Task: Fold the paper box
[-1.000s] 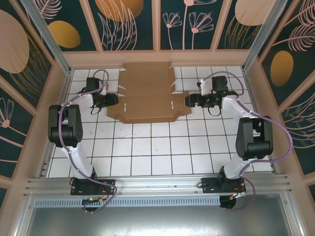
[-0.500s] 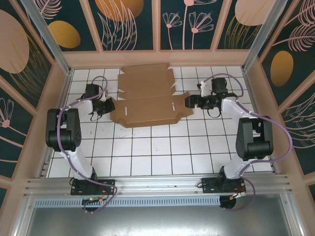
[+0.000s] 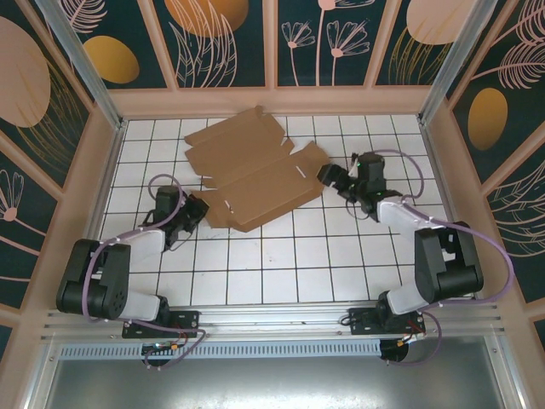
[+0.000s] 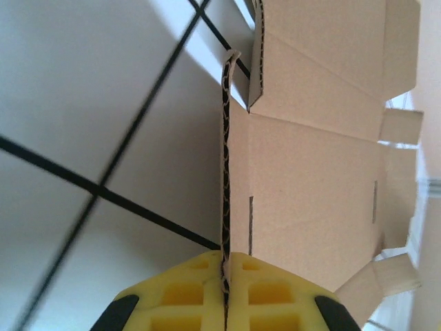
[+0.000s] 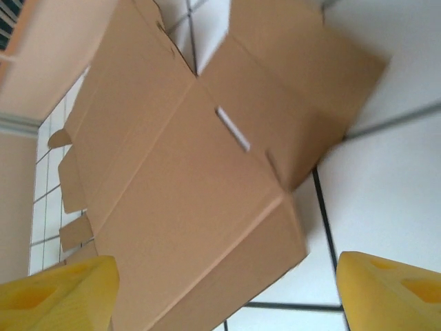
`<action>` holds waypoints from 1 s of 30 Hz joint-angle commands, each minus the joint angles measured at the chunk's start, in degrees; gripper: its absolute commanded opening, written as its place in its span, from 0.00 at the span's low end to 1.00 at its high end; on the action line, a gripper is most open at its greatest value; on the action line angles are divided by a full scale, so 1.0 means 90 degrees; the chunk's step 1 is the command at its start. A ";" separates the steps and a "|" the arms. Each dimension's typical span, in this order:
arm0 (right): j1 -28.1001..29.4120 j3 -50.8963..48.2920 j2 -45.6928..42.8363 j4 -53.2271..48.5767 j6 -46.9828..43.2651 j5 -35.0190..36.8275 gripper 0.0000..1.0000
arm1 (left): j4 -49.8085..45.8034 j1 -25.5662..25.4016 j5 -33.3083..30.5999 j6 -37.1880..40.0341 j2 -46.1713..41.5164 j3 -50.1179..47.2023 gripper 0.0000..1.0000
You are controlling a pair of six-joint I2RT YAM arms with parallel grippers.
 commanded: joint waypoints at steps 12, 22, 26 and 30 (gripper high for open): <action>0.1366 -0.0645 0.0585 0.1740 0.2814 0.1199 0.76 | 0.1841 -0.1031 -0.1358 -0.2361 0.0130 -0.0558 0.16; 0.1026 -0.0781 0.0845 0.2047 0.2952 0.0984 0.50 | 0.0814 -0.1033 -0.2121 -0.1439 -0.0645 -0.0323 0.79; 0.1032 -0.0981 0.0749 0.2084 0.3027 0.1060 0.50 | -0.0135 -0.1031 -0.2610 -0.0131 -0.1020 0.0321 0.98; 0.1034 -0.1030 0.0857 0.2255 0.3058 0.0945 0.51 | -0.0524 -0.1021 -0.2598 0.0961 -0.0937 0.1033 0.99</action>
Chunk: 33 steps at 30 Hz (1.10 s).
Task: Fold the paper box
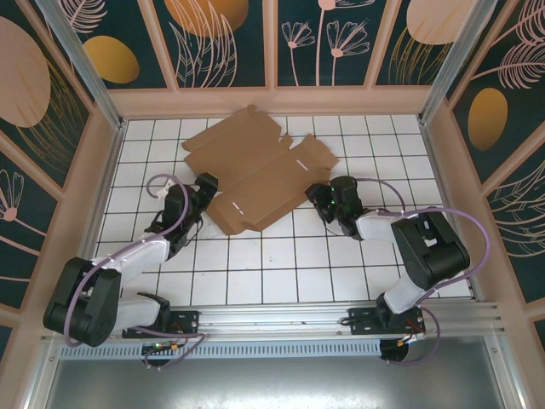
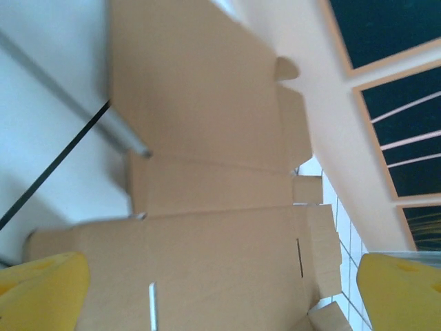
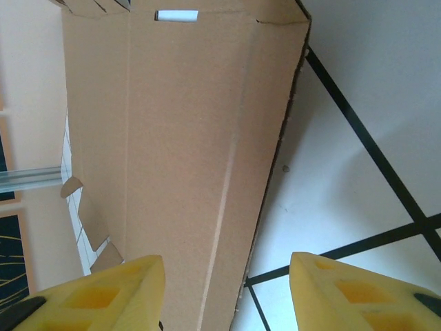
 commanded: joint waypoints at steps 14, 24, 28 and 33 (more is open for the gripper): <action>-0.0004 0.0705 0.1235 0.0823 0.0084 -0.0509 0.33 | -0.0617 -0.0008 0.0151 0.1651 0.0296 0.0835 0.99; -0.0475 0.1469 0.1591 -0.0498 -0.1006 -0.0866 0.00 | -0.0901 -0.0009 -0.0088 0.2201 0.0260 0.1023 0.99; -0.0936 0.1913 0.1781 -0.1089 -0.2082 -0.2461 0.00 | -0.1200 -0.0008 -0.0001 0.2818 0.0423 0.1421 0.99; -0.1141 0.2764 0.2120 -0.2757 -0.3899 -0.3348 0.00 | -0.1550 -0.0017 0.0212 0.3223 0.0939 0.2032 0.99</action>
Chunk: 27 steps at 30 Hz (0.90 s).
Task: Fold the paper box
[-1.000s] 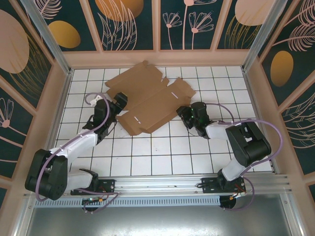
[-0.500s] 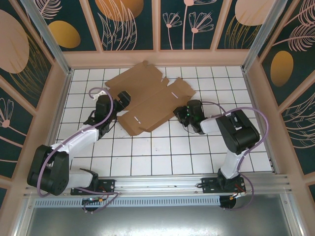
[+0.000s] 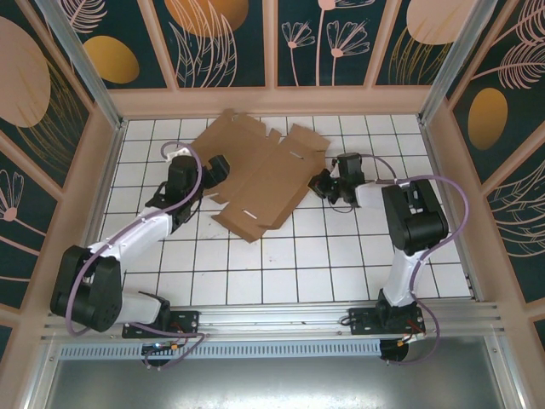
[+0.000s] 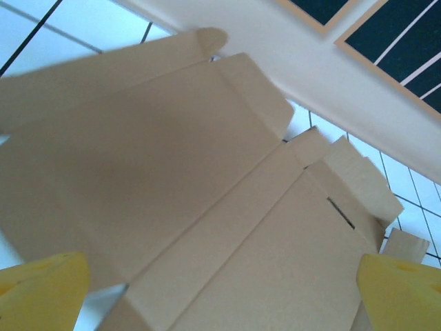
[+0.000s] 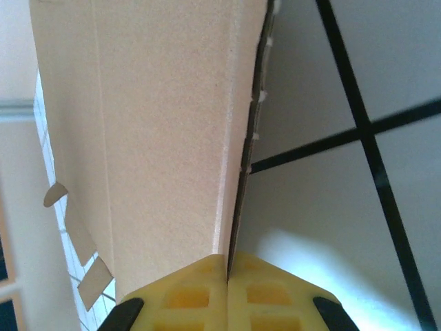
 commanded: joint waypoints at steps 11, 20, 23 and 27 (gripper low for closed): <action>-0.0220 0.2272 0.1217 -0.3397 -0.3251 -0.0569 0.00 | -0.0564 -0.0013 0.0731 0.0995 0.1728 0.1727 0.99; -0.0311 0.1955 0.0345 -0.2146 -0.2298 0.0674 0.60 | -0.1020 0.0079 0.2044 0.0921 0.2732 0.2115 0.94; -0.0118 0.0709 -0.0626 -0.1026 -0.1524 0.1270 0.64 | -0.1115 0.0214 0.2117 0.1179 0.2796 0.1988 0.94; 0.0293 -0.0419 -0.1460 -0.0266 -0.0811 0.1781 0.64 | -0.0769 0.0631 0.2652 0.1026 0.2969 0.1631 0.87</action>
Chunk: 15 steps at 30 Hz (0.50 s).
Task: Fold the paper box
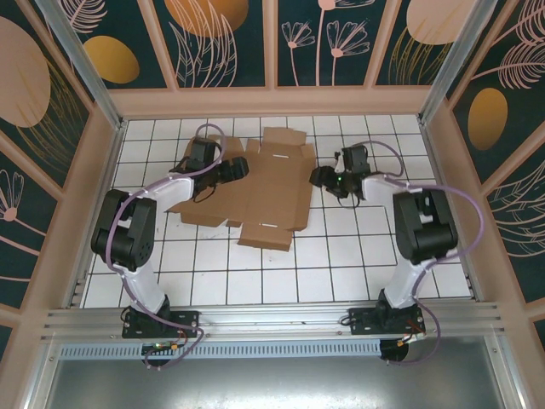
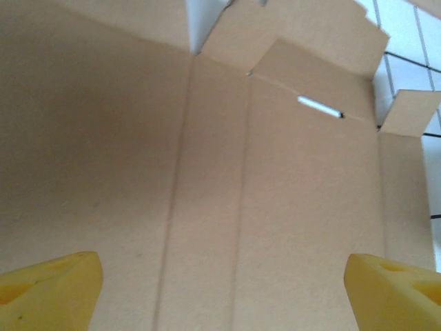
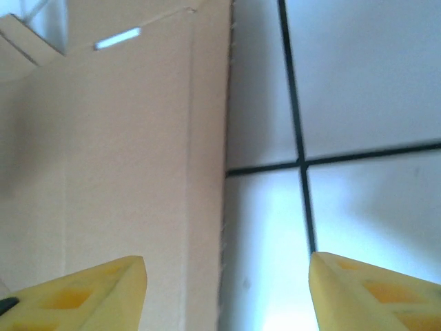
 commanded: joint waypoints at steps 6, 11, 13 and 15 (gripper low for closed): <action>0.0674 -0.1449 -0.0881 0.2005 0.1764 0.1265 0.61 | 0.0271 0.0380 0.0888 -0.0199 0.0451 -0.0468 0.74; 0.0705 -0.2395 -0.1316 0.3239 0.2261 0.1681 0.56 | 0.0156 0.0384 0.0740 -0.0404 0.0326 -0.0816 0.72; 0.0704 -0.2431 -0.1277 0.3242 0.2128 0.1681 0.56 | 0.0210 0.0377 0.0795 -0.0565 0.0321 -0.1103 0.72; 0.0706 -0.2449 -0.1146 0.3349 0.2116 0.1581 0.56 | 0.0365 0.0377 0.0934 -0.0777 0.0316 -0.1287 0.73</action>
